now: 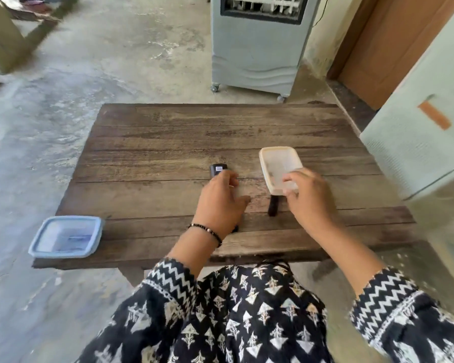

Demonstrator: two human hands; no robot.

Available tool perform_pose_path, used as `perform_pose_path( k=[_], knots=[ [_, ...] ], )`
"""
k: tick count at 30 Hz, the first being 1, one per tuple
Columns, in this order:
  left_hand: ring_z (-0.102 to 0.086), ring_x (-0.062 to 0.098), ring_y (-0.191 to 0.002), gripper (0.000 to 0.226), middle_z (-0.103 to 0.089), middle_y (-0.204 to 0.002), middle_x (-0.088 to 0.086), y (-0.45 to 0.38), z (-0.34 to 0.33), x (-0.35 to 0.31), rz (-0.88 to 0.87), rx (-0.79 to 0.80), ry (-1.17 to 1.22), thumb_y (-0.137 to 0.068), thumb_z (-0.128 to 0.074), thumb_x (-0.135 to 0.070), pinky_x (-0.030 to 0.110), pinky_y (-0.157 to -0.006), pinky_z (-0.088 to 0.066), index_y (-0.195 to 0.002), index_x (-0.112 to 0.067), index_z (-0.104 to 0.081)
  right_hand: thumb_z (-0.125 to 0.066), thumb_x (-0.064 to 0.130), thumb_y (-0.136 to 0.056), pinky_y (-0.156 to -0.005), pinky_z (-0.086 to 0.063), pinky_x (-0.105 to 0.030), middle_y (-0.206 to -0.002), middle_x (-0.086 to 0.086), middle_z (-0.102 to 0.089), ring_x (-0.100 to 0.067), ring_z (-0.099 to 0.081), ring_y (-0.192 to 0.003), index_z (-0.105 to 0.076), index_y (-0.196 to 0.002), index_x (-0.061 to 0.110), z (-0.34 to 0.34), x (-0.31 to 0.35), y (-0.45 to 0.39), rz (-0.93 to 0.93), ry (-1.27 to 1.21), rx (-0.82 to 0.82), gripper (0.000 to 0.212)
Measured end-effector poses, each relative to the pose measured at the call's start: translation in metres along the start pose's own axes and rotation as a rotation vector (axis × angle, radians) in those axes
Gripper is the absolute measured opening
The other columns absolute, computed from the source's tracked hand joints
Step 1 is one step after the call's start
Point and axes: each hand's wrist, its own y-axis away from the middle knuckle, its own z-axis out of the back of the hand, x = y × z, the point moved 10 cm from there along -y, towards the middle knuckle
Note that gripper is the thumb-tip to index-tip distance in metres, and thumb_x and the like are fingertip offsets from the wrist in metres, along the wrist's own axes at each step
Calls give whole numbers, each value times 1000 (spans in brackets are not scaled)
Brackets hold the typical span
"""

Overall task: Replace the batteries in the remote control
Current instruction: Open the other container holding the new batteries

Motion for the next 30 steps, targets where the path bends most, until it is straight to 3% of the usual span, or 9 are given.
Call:
perform_pose_path(
  k=[2,5,10,15,18,21,26,30],
  knots=[
    [-54,18,-113,58,-57,-125,2,-14,-26,-8,-13,84,-23,-79,-70,-23,26,-96,-44,-130,-12,-44,-62,-2,-78,-91,-43,-36,-130,-5,-52,-27,-43,-116,-58,-118,10,-7,-20,-7,29,120,76,42],
    [-52,20,-118,68,-55,-130,6,-32,-50,-12,-7,143,-50,-77,-71,-24,28,-98,-43,-135,-10,-37,-57,-10,-78,-95,-43,-40,-139,-3,-44,-26,-36,-124,-51,-127,13,-18,-37,-15,50,174,134,54],
    [-57,24,-113,70,-59,-123,9,-54,-70,-20,-32,160,-12,-71,-76,-23,32,-91,-48,-129,-8,-39,-56,-11,-77,-78,-50,-39,-127,-8,-52,-28,-43,-111,-56,-116,5,-30,-31,-25,136,211,81,43],
    [-59,29,-106,61,-61,-118,13,-76,-67,-14,-64,81,-34,-72,-75,-19,39,-85,-50,-121,-5,-43,-67,0,-76,-83,-50,-43,-128,-12,-53,-29,-44,-113,-56,-118,1,-38,-22,-28,207,116,99,43],
    [-62,28,-103,59,-63,-115,11,-80,-67,-6,-61,59,-11,-73,-73,-16,35,-83,-51,-122,-6,-42,-72,-6,-69,-74,-54,-47,-119,-14,-60,-31,-50,-111,-61,-111,0,-37,-22,-30,300,113,76,44],
    [-57,25,-109,74,-59,-121,9,-77,-73,-6,-110,57,-35,-70,-77,-20,28,-83,-44,-130,-9,-35,-79,-1,-61,-82,-54,-48,-106,-16,-67,-36,-55,-109,-67,-100,-1,-36,-19,-32,386,139,69,41],
    [-40,28,-126,105,-39,-140,15,-74,-78,-4,-107,32,-75,-65,-81,-29,29,-94,-37,-144,-11,-13,-78,6,-67,-91,-50,-44,-109,-19,-66,-34,-58,-109,-66,-103,-4,-37,-7,-30,448,130,91,40],
    [-34,27,-133,114,-31,-148,14,-75,-74,-8,-77,-36,-11,-65,-80,-35,30,-100,-34,-146,-9,-3,-74,11,-73,-96,-45,-36,-112,-17,-66,-31,-59,-109,-64,-107,-3,-32,0,-29,466,136,51,38]
  ],
)
